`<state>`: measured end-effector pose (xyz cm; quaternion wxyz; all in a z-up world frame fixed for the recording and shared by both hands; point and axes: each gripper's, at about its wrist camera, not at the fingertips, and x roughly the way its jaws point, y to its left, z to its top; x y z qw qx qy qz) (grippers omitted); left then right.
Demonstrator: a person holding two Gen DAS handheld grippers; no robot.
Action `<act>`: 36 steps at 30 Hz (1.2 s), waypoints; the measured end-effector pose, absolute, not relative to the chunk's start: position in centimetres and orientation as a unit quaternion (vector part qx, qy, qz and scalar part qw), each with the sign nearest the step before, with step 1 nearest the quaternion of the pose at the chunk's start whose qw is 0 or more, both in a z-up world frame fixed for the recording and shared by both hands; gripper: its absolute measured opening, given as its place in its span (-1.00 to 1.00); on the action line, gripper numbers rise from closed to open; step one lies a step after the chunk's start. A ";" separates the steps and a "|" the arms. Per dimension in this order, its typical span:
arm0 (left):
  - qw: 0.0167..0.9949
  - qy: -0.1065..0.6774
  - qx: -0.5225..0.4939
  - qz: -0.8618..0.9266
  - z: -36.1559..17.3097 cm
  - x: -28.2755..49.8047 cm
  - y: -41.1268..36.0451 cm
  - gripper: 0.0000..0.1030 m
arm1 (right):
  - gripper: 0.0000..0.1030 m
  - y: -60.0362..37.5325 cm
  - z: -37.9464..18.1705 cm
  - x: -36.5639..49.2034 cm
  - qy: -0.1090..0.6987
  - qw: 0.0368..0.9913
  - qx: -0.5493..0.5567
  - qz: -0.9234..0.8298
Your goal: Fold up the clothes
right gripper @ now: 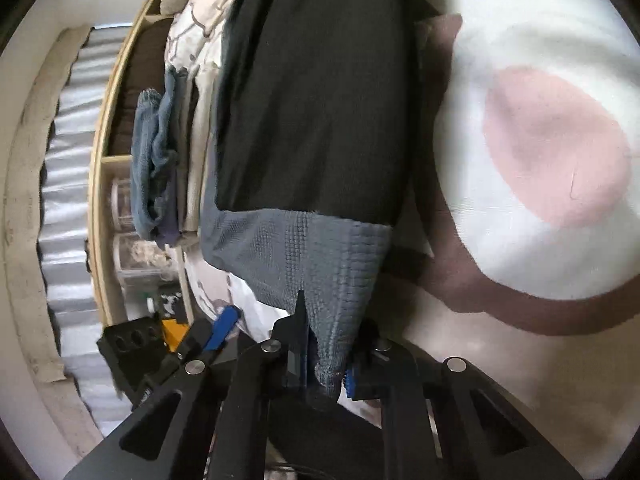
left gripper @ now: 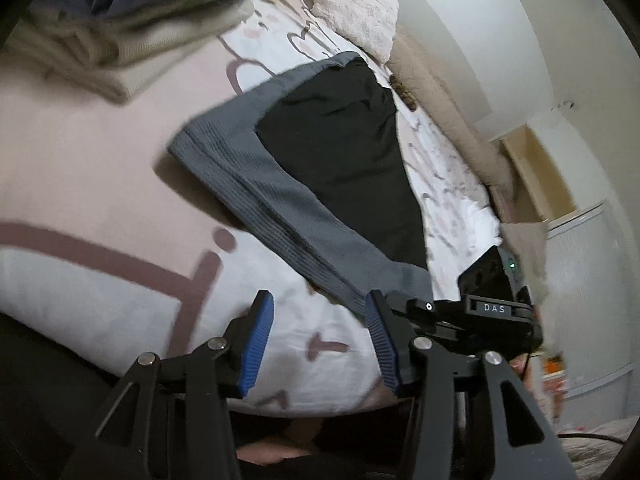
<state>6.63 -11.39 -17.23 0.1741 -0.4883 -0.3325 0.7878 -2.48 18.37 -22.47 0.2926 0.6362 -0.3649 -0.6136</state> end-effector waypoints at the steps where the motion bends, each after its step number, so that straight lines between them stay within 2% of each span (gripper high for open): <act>1: 0.181 -0.352 -0.487 0.779 -17.5 6.6 -11.3 0.05 | -0.73 18.5 -22.0 -2.4 -0.370 0.298 0.631 -0.614; 4: 0.199 -0.413 -0.480 0.748 -18.4 6.5 -10.9 0.30 | -0.73 19.2 -20.7 -2.4 -0.391 0.309 0.616 -0.610; 6: 0.202 -0.427 -0.478 0.741 -18.6 6.0 -9.8 0.51 | -0.73 19.7 -19.9 -2.6 -0.401 0.314 0.606 -0.611; 8: 0.218 -0.430 -0.467 0.741 -18.3 5.4 -8.7 0.56 | -0.73 19.9 -19.1 -3.0 -0.412 0.318 0.597 -0.610; 12: 0.243 -0.472 -0.451 0.718 -18.8 3.8 -7.3 0.57 | -0.73 20.3 -17.8 -3.6 -0.424 0.326 0.582 -0.613; 18: 0.191 -0.579 -0.436 0.661 -21.2 2.2 -8.7 0.59 | -0.73 19.8 -17.6 -3.8 -0.425 0.325 0.582 -0.613; 29: 0.122 -0.572 -0.385 0.714 -18.6 -1.3 -14.1 0.58 | -0.73 20.5 -17.5 -3.5 -0.418 0.330 0.576 -0.620; 31: 0.122 -0.562 -0.383 0.723 -18.6 -2.0 -14.5 0.42 | -0.73 20.6 -17.6 -3.5 -0.416 0.329 0.577 -0.621; 32: 0.123 -0.550 -0.384 0.732 -18.6 -2.2 -14.5 0.06 | -0.73 20.6 -17.7 -3.4 -0.414 0.329 0.578 -0.621; 33: 0.124 -0.537 -0.385 0.740 -18.6 -2.3 -14.5 -0.52 | -0.73 20.6 -17.8 -3.4 -0.413 0.328 0.579 -0.622; 34: 0.123 -0.520 -0.391 0.749 -18.7 -2.6 -14.2 -0.80 | -0.73 20.6 -17.8 -3.3 -0.411 0.328 0.579 -0.623; 35: 0.121 -0.511 -0.395 0.754 -19.0 -2.6 -14.0 -0.91 | -0.73 20.6 -17.8 -3.3 -0.407 0.327 0.580 -0.625; 36: 0.119 -0.502 -0.399 0.758 -19.2 -2.6 -13.9 -0.91 | -0.73 20.7 -17.8 -3.3 -0.404 0.325 0.580 -0.629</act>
